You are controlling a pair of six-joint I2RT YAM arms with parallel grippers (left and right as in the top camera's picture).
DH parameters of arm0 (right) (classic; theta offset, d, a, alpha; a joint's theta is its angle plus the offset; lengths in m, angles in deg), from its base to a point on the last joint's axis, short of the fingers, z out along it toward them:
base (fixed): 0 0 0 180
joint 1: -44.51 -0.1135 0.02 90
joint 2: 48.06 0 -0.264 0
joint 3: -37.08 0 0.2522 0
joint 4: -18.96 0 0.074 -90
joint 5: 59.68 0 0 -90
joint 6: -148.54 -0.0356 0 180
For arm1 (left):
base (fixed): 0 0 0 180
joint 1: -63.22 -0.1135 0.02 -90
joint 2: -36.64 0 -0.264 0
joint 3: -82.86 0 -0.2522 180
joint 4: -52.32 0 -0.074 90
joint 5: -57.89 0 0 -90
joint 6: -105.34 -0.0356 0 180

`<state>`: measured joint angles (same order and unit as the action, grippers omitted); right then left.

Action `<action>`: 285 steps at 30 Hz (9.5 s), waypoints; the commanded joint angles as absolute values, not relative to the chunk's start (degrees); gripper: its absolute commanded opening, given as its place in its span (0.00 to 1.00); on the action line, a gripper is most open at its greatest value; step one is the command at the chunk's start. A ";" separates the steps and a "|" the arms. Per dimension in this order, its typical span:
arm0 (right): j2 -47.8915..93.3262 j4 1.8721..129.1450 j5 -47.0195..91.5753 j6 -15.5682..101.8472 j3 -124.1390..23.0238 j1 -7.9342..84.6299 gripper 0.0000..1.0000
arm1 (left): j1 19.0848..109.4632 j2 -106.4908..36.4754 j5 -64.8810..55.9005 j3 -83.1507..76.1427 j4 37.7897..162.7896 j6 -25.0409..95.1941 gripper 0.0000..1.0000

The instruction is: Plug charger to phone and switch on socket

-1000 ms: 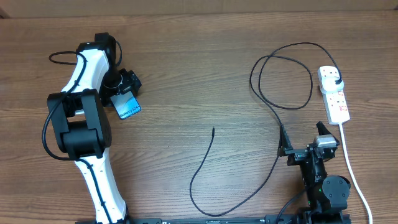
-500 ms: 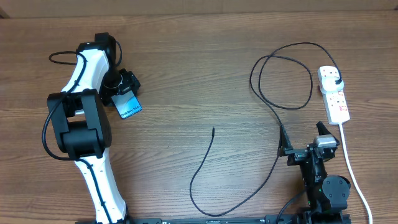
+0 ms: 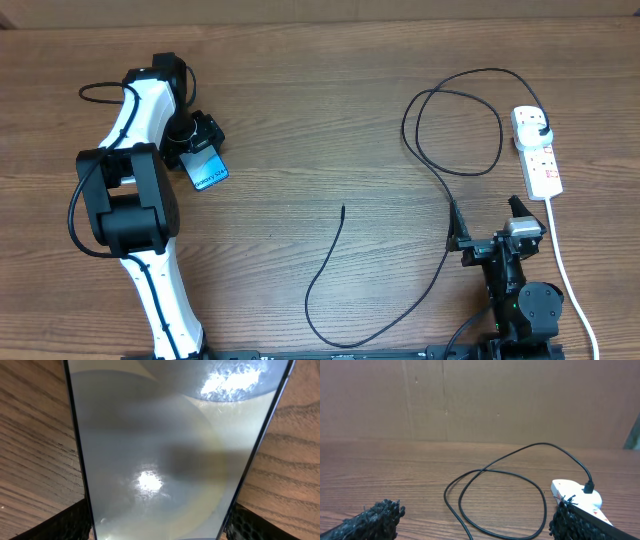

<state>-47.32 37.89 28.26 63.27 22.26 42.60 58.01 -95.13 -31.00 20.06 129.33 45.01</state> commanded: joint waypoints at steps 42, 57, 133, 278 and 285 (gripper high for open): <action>-47.89 37.56 29.00 63.53 22.85 42.31 1.00 | 58.43 -96.68 -30.76 20.15 128.67 45.14 0.04; -47.89 37.56 29.00 63.53 22.85 42.31 1.00 | 58.43 -95.96 -30.59 32.58 137.24 45.12 0.04; -47.89 37.56 29.00 63.53 22.85 42.31 1.00 | 68.18 -95.93 54.33 39.53 145.39 55.57 0.04; -16.88 60.58 21.00 51.45 -25.15 42.31 1.00 | 68.50 -95.93 45.10 39.53 145.76 56.07 0.04; 1.18 76.49 14.09 50.99 -42.96 42.31 1.00 | 68.61 -95.93 43.40 39.53 145.76 56.31 0.04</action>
<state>-3.81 74.33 17.96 51.34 -37.83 42.58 68.13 -95.89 42.35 37.81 145.78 57.16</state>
